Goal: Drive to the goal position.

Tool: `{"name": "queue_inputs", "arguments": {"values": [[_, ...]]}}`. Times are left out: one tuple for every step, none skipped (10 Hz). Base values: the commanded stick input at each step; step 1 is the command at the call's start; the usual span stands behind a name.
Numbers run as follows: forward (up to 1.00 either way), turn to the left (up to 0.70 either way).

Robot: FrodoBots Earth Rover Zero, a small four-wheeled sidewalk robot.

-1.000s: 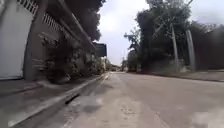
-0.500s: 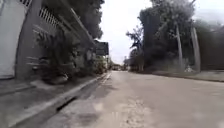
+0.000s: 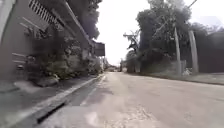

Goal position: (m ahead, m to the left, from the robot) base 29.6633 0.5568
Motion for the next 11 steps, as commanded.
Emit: {"name": "queue_inputs", "arguments": {"values": [[0.70,0.00],[0.70,-0.05],[0.70,-0.15],[0.70,-0.35],[0.70,-0.13],[0.70,0.00],[0.70,0.00],[0.70,0.00],[0.70,0.00],[0.70,0.00],[0.70,0.00]]}}
